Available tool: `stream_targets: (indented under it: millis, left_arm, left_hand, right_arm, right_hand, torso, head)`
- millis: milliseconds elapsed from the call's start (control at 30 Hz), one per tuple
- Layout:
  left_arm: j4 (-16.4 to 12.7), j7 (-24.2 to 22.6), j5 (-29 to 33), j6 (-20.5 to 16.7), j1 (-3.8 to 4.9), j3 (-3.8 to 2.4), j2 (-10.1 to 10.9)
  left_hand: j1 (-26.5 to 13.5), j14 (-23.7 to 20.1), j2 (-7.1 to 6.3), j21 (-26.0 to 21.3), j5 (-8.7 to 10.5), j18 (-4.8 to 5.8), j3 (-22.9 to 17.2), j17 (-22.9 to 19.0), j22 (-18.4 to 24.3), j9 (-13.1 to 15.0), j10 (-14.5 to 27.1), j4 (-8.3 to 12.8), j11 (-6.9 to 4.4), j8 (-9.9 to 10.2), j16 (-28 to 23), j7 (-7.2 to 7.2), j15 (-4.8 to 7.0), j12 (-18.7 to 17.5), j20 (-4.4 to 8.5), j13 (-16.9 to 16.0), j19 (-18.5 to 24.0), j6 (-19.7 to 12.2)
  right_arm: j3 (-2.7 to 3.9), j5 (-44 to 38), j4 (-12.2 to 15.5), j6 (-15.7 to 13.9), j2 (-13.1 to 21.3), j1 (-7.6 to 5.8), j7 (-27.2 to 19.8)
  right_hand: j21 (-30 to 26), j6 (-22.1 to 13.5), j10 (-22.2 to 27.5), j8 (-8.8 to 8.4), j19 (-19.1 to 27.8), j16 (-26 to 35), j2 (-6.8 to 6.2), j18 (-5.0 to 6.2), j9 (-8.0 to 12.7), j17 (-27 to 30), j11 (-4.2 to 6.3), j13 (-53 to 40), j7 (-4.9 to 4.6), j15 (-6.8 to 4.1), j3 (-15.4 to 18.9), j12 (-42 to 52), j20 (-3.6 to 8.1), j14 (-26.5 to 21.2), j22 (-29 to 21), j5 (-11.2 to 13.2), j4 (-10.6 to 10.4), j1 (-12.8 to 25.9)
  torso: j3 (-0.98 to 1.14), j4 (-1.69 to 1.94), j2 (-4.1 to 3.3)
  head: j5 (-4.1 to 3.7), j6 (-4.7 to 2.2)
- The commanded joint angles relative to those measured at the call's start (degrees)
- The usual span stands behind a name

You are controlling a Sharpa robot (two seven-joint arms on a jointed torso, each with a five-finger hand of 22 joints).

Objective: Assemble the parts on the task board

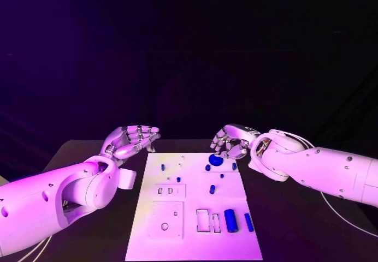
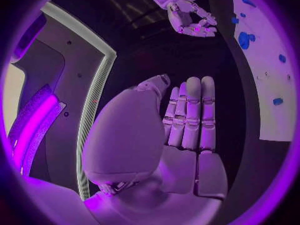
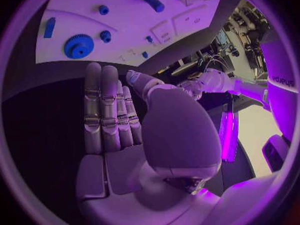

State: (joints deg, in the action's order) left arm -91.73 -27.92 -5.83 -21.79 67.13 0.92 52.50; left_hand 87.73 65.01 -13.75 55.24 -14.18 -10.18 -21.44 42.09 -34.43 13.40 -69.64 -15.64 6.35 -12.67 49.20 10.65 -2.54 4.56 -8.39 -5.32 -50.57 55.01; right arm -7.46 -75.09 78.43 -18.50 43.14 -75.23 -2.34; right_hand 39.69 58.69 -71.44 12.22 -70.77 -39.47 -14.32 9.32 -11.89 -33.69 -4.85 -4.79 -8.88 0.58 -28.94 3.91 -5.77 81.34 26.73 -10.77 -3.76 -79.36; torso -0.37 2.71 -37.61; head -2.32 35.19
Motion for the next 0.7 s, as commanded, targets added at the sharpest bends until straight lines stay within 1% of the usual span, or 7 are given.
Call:
stream_targets:
  millis: [33,167,200,300,367,500,700]
  left_arm:
    - [-1.26,0.93,-1.50,2.02,0.08,-0.07,0.42]
    - [-2.31,1.08,-1.72,2.10,0.07,-0.08,0.66]
    - [-2.47,1.06,-1.76,2.07,0.07,-0.08,0.58]
    - [-2.70,1.11,-1.83,1.97,0.06,-0.08,0.26]
    - [-2.89,1.16,-1.86,1.90,0.05,-0.08,0.09]
    - [-3.29,1.23,-1.89,1.70,0.04,-0.07,0.15]
    - [-3.50,1.42,-1.92,1.55,0.04,-0.07,0.52]
  left_hand:
    - [-0.76,-0.29,0.10,1.15,0.12,-0.26,-0.38,0.52,-0.76,0.36,-0.44,0.09,0.00,-0.37,1.21,-0.16,0.15,0.31,0.04,-0.23,0.21,0.01]
    - [-1.11,-0.15,-0.03,2.25,0.12,-0.27,-0.51,0.97,-1.47,0.66,-0.22,0.11,0.03,-0.43,2.45,-0.14,0.14,0.37,0.05,-0.45,0.38,-0.31]
    - [-1.26,-0.05,-0.08,2.77,0.12,-0.28,-0.57,1.15,-1.80,0.79,-0.16,0.12,0.03,-0.44,3.04,-0.13,0.13,0.43,0.05,-0.57,0.42,-0.49]
    - [-1.41,0.07,-0.07,3.53,0.12,-0.28,-0.69,1.38,-2.32,0.98,-0.20,0.17,-0.01,-0.51,3.81,-0.18,0.16,0.59,0.07,-0.76,0.37,-0.63]
    - [-1.47,0.11,-0.07,4.10,0.12,-0.20,-0.73,1.46,-2.97,1.06,-0.21,0.19,-0.03,-0.52,4.10,-0.20,0.17,0.65,0.08,-0.84,0.00,-0.71]
    - [-1.70,0.06,-0.15,4.47,0.15,-0.20,-0.73,1.54,-3.17,1.15,0.03,0.13,0.04,-0.49,4.46,-0.14,0.14,0.61,0.08,-0.91,0.07,-0.92]
    - [-1.80,-0.08,-0.15,5.60,0.13,0.06,-0.81,1.55,-4.71,1.22,0.40,0.12,0.11,-0.42,4.71,-0.11,0.08,0.51,0.07,-0.95,-0.90,-1.20]
  right_arm:
    - [0.01,-9.65,0.37,4.62,-0.32,-0.09,3.97]
    - [0.01,-11.99,0.65,5.23,-0.61,-0.08,5.18]
    - [0.01,-12.50,0.70,5.31,-0.68,-0.06,5.49]
    - [0.00,-13.82,0.80,5.40,-0.93,-0.01,6.47]
    - [0.00,-14.66,0.81,5.42,-1.19,0.03,7.15]
    - [-0.01,-15.77,0.69,5.45,-1.61,0.15,8.09]
    - [-0.04,-16.53,0.24,6.08,-2.09,0.35,8.80]
  right_hand:
    - [27.83,0.14,-0.16,-0.68,-8.77,-30.21,-2.23,-3.97,-2.69,-28.76,0.28,-0.21,0.42,-0.73,-2.19,-0.43,1.14,5.27,31.36,0.11,-0.34,1.50]
    - [32.24,-0.57,1.88,-1.14,-9.51,-34.17,-2.33,-4.65,-3.54,-32.48,-0.19,0.16,0.26,-0.24,-1.68,-0.41,0.62,5.25,37.05,0.32,0.17,1.98]
    - [34.13,-0.75,2.47,-1.26,-10.32,-35.99,-2.34,-5.04,-3.70,-34.59,-0.24,0.25,0.25,-0.15,-1.32,-0.41,0.51,5.64,39.62,0.40,0.25,2.18]
    - [35.89,-1.02,3.41,-1.49,-10.76,-37.61,-2.29,-5.32,-4.13,-36.04,-0.32,0.28,0.28,-0.13,-0.54,-0.38,0.22,5.66,41.93,0.46,0.42,2.43]
    - [36.12,-1.09,3.60,-1.56,-10.73,-38.02,-2.33,-5.31,-4.27,-36.36,-0.23,0.20,0.38,-0.15,-0.09,-0.33,0.14,5.64,42.20,0.52,0.41,2.63]
    - [36.51,-1.09,3.61,-1.59,-10.79,-38.53,-2.27,-5.36,-4.46,-36.83,-0.06,0.04,0.62,-0.31,0.36,-0.25,0.04,5.64,42.71,0.52,0.41,2.78]
    - [36.85,-1.13,3.84,-1.62,-10.89,-38.79,-2.24,-5.41,-4.57,-37.02,0.02,-0.04,0.75,-0.41,0.57,-0.32,-0.01,5.62,43.17,0.37,0.44,2.77]
  torso:
    - [-0.22,0.48,-1.39]
    - [-0.40,0.89,-2.08]
    - [-0.43,1.04,-2.24]
    - [-0.46,1.31,-2.48]
    - [-0.49,1.56,-2.88]
    - [-0.60,1.79,-3.28]
    - [-0.46,2.05,-3.69]
  head:
    - [-0.41,-0.05]
    - [-0.59,0.00]
    - [-0.52,0.01]
    - [-0.50,0.03]
    - [-0.64,0.13]
    - [-0.83,0.11]
    - [-0.91,0.09]
